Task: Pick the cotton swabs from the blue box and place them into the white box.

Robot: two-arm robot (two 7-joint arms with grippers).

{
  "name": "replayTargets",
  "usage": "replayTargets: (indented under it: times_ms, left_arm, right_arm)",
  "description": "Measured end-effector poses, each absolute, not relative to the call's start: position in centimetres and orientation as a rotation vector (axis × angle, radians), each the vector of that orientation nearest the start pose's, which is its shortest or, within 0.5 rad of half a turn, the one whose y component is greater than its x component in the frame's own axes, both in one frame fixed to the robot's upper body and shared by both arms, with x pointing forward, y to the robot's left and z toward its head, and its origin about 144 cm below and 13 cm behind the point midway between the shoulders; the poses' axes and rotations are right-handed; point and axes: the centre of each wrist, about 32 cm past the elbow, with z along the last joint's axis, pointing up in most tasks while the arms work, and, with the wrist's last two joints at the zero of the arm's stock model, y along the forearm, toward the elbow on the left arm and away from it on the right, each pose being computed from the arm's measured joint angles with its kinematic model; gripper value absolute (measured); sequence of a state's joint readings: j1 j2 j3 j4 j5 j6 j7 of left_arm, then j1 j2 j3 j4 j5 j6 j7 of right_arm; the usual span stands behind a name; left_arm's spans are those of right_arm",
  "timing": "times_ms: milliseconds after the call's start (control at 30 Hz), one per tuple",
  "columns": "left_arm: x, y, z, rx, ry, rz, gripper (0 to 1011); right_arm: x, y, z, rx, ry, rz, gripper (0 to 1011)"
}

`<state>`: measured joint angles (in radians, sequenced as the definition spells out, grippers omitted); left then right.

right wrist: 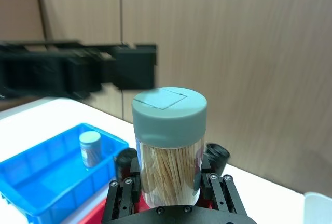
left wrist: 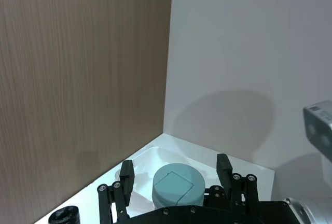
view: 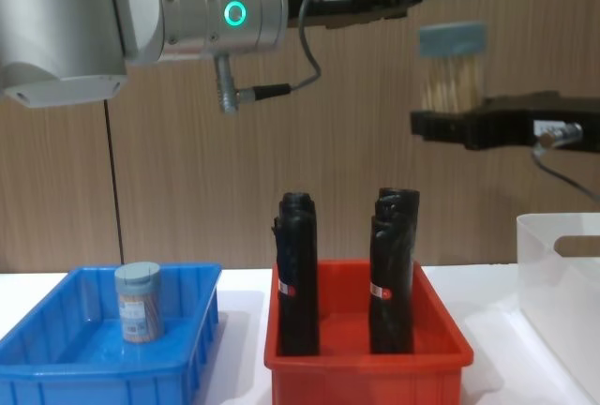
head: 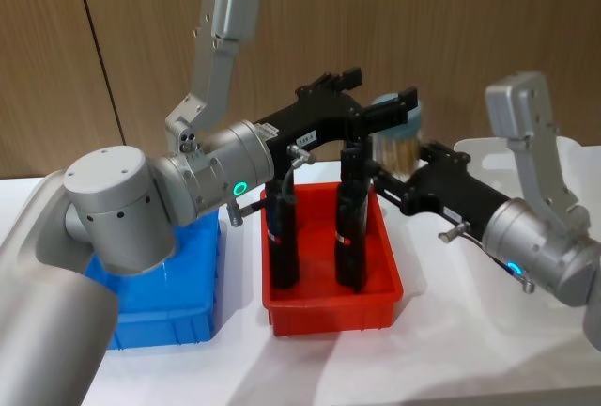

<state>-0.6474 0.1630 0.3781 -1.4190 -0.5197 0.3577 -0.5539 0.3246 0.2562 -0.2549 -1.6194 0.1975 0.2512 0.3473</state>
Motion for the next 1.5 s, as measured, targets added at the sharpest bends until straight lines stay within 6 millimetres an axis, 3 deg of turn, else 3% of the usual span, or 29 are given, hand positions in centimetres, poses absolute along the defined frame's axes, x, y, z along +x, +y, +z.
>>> replayTargets:
  times_ms: [300, 1200, 1500]
  left_arm:
    - [59.0, 16.5, 133.1, -0.127, 0.052, 0.592, 1003]
    - [59.0, 16.5, 133.1, -0.127, 0.052, 0.592, 1003]
    - [59.0, 16.5, 133.1, -0.127, 0.052, 0.592, 1003]
  right_arm:
    - [53.1, -23.8, 124.8, -0.084, -0.091, -1.062, 623]
    - [55.3, -32.3, 122.3, -0.177, 0.024, -1.362, 623]
    - [56.0, -34.1, 121.3, -0.213, 0.090, -1.407, 623]
